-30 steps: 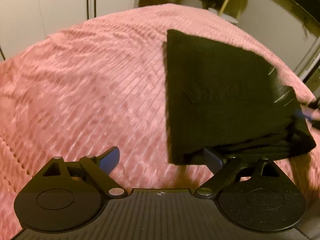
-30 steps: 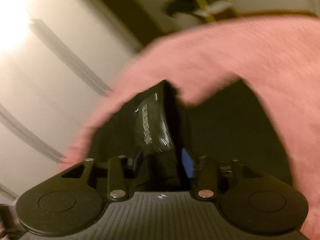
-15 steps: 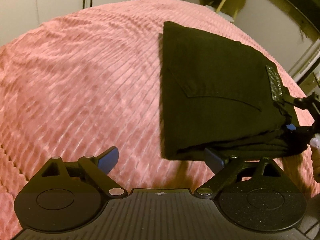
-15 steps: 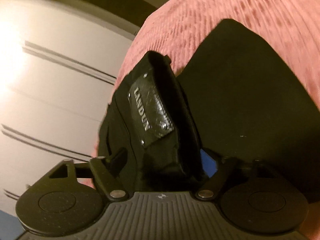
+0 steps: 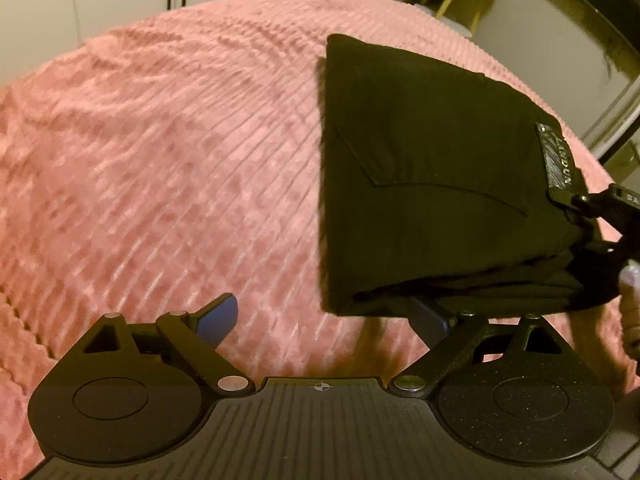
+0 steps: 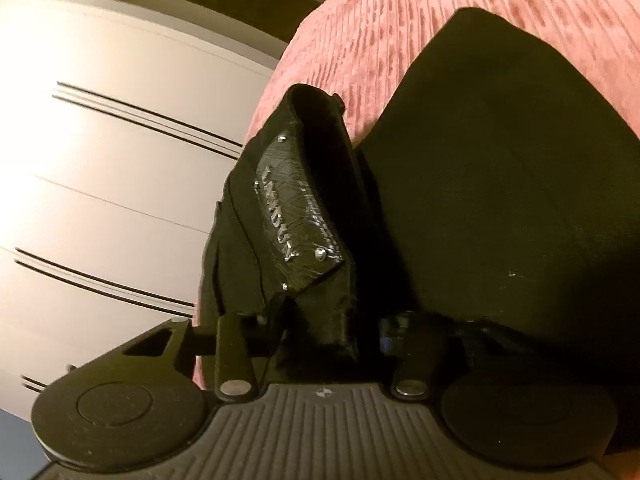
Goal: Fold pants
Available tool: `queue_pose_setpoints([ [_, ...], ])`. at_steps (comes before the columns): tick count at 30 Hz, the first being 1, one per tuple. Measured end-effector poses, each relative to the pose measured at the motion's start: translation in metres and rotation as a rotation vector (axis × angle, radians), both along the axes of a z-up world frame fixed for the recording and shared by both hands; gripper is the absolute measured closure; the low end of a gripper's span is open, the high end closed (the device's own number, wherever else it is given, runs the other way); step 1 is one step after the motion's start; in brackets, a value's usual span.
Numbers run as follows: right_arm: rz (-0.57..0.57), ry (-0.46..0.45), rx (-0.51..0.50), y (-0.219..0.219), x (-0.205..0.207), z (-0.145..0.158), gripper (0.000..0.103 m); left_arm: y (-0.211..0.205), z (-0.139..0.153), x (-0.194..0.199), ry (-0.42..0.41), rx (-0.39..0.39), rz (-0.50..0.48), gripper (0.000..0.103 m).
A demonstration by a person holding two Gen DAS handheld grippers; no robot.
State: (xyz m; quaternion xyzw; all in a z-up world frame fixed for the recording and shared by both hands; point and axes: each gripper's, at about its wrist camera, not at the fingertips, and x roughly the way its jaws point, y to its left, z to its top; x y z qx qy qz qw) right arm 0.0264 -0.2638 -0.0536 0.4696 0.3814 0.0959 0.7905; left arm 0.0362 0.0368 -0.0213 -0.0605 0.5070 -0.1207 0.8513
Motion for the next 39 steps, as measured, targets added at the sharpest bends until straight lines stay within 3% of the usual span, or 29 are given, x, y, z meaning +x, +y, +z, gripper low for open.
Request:
queue_pose_setpoints([
  [4, 0.000, -0.094, -0.153, 0.018, -0.006, 0.033, 0.081, 0.003, 0.004, -0.003, -0.031, 0.018, 0.038, 0.007],
  [6, -0.003, -0.157, -0.172, 0.020, -0.014, 0.054, 0.084, 0.007, 0.009, -0.006, -0.058, 0.022, 0.079, 0.007],
  [12, -0.040, -0.286, -0.283, 0.017, -0.043, 0.101, 0.086, 0.012, 0.026, -0.015, -0.151, 0.060, 0.168, 0.007],
  [15, -0.057, -0.325, -0.402, 0.011, -0.057, 0.114, 0.086, 0.010, 0.035, -0.016, -0.186, 0.021, 0.180, 0.007],
  [21, -0.120, -0.242, -0.532, -0.015, -0.071, 0.102, 0.087, -0.023, 0.044, -0.009, -0.214, 0.030, 0.104, 0.007],
  [23, -0.152, -0.161, -0.532, -0.025, -0.071, 0.090, 0.087, -0.036, 0.044, -0.005, -0.212, 0.043, 0.076, 0.007],
  [26, -0.161, 0.010, -0.560, -0.031, -0.064, 0.075, 0.075, -0.051, 0.041, 0.002, -0.189, 0.045, 0.053, 0.007],
  [28, -0.214, 0.059, -0.644, -0.033, -0.070, 0.076, 0.067, -0.057, 0.041, 0.005, -0.183, 0.042, 0.041, 0.007],
  [32, -0.290, -0.054, -0.614, -0.037, -0.088, 0.095, 0.067, -0.068, 0.041, 0.007, -0.197, 0.034, 0.039, 0.006],
  [37, -0.166, -0.201, -0.695, 0.005, -0.080, 0.106, 0.078, -0.093, 0.040, 0.022, -0.194, 0.000, 0.049, 0.006],
  [39, -0.099, -0.186, -0.692, 0.017, -0.073, 0.099, 0.080, -0.106, 0.036, 0.027, -0.187, 0.000, 0.035, 0.006],
])
